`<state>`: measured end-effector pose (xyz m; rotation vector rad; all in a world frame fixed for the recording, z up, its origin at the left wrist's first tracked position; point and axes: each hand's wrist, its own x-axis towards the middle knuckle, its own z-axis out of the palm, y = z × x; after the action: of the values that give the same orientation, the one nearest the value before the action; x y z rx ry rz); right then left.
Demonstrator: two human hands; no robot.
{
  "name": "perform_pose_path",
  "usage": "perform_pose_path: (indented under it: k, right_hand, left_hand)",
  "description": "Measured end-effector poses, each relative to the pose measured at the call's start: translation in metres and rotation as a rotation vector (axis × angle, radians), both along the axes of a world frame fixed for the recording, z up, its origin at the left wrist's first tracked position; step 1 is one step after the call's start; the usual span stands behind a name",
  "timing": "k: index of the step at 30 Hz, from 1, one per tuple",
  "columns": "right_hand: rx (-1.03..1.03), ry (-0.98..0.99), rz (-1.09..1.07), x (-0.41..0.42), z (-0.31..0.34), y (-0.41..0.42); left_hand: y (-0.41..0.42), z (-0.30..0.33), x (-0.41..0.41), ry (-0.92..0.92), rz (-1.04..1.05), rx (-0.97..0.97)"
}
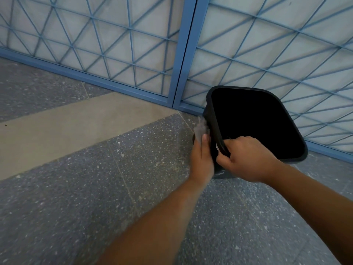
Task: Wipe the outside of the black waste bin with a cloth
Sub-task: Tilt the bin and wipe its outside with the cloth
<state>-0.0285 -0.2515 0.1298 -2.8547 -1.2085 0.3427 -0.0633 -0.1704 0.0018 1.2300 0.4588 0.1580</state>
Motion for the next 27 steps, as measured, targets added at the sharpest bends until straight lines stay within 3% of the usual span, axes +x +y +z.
perform_pose_path:
  k: [5,9,14,18,27]
  right_hand:
    - [0.007,-0.030,-0.025,-0.001,-0.001,-0.001]
    - [-0.029,0.032,-0.027,0.001,0.005,-0.001]
    - [-0.181,0.168,0.015,0.004,0.025,-0.022]
    - [-0.305,0.051,-0.001,0.010,0.031,-0.070]
    - [-0.274,-0.259,0.120,-0.001,0.021,-0.082]
  left_hand:
    - [0.039,-0.018,-0.018,0.347,-0.120,0.021]
    - [0.073,0.006,-0.022,0.407,-0.030,0.023]
    - [0.093,0.039,-0.021,0.313,-0.001,0.088]
    - [0.091,0.050,-0.022,0.222,-0.006,0.082]
    - [0.073,0.058,-0.025,0.179,0.057,0.096]
